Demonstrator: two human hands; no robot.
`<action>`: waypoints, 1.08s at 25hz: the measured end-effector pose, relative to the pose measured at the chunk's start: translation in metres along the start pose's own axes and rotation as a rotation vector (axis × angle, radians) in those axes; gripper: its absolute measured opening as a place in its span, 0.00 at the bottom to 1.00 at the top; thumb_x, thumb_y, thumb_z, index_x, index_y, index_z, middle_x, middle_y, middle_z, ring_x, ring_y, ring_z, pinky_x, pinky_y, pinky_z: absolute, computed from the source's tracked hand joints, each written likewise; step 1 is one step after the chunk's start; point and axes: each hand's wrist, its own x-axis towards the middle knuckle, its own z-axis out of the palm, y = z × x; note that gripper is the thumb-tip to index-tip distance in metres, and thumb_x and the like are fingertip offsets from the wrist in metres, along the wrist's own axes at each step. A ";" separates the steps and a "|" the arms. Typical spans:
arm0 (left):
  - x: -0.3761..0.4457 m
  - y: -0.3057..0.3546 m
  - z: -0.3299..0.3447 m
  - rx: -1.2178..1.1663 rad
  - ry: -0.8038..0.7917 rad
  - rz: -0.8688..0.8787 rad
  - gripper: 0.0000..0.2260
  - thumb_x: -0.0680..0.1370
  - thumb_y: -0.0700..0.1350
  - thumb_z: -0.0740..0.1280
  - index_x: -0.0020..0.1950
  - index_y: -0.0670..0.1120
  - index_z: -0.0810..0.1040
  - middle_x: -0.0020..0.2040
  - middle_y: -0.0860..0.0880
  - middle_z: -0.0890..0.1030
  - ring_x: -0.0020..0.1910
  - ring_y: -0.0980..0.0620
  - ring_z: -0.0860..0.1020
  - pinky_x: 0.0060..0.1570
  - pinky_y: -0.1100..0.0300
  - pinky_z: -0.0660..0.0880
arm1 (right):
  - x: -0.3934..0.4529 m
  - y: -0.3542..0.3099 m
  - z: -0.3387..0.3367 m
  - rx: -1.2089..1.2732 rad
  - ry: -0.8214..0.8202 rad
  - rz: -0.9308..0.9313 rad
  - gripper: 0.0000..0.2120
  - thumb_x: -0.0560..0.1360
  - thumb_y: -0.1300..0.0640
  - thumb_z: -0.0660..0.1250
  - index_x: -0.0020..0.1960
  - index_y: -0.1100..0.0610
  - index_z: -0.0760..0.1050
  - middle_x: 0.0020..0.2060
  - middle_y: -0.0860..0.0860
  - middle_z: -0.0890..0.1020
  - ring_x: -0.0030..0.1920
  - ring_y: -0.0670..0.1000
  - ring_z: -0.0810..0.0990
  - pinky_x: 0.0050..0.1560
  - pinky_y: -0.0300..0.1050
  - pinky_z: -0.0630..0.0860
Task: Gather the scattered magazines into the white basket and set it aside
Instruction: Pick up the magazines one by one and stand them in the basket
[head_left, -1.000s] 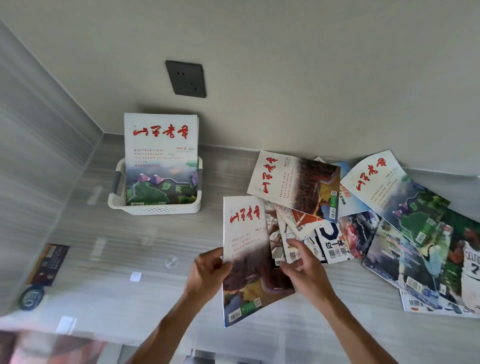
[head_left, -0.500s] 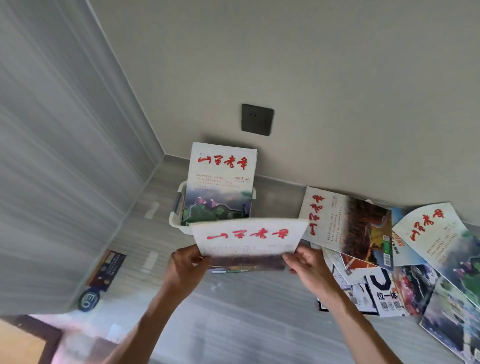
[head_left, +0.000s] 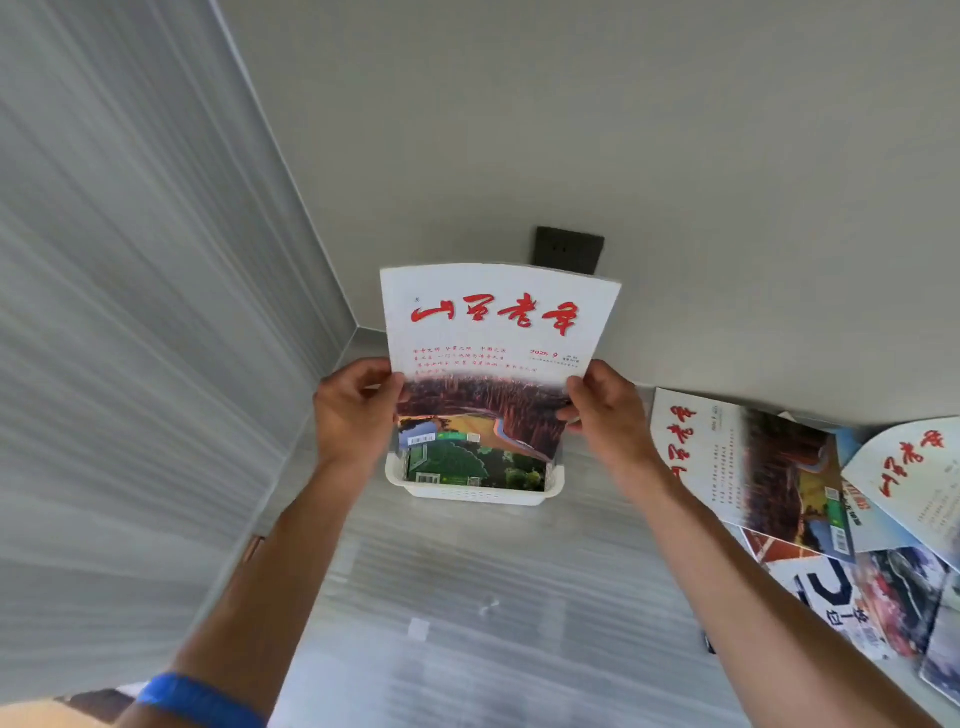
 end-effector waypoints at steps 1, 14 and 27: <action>0.012 -0.006 0.004 0.026 -0.009 -0.035 0.12 0.74 0.36 0.71 0.39 0.53 0.82 0.36 0.49 0.85 0.34 0.52 0.83 0.27 0.66 0.75 | 0.011 0.003 0.010 -0.015 0.015 0.038 0.07 0.81 0.58 0.61 0.52 0.49 0.77 0.50 0.44 0.83 0.36 0.47 0.85 0.38 0.42 0.83; 0.038 -0.072 0.026 -0.065 -0.025 -0.514 0.09 0.74 0.31 0.67 0.46 0.43 0.82 0.37 0.51 0.83 0.36 0.52 0.81 0.37 0.63 0.78 | 0.051 0.036 0.052 0.057 -0.068 0.355 0.09 0.80 0.64 0.58 0.57 0.59 0.74 0.53 0.55 0.80 0.54 0.59 0.83 0.35 0.35 0.75; 0.042 -0.076 0.047 0.425 -0.131 -0.376 0.09 0.72 0.33 0.68 0.47 0.43 0.85 0.41 0.45 0.86 0.37 0.46 0.84 0.40 0.54 0.83 | 0.054 0.082 0.034 -0.279 0.140 0.323 0.10 0.77 0.59 0.63 0.53 0.56 0.82 0.50 0.56 0.86 0.48 0.58 0.85 0.54 0.58 0.80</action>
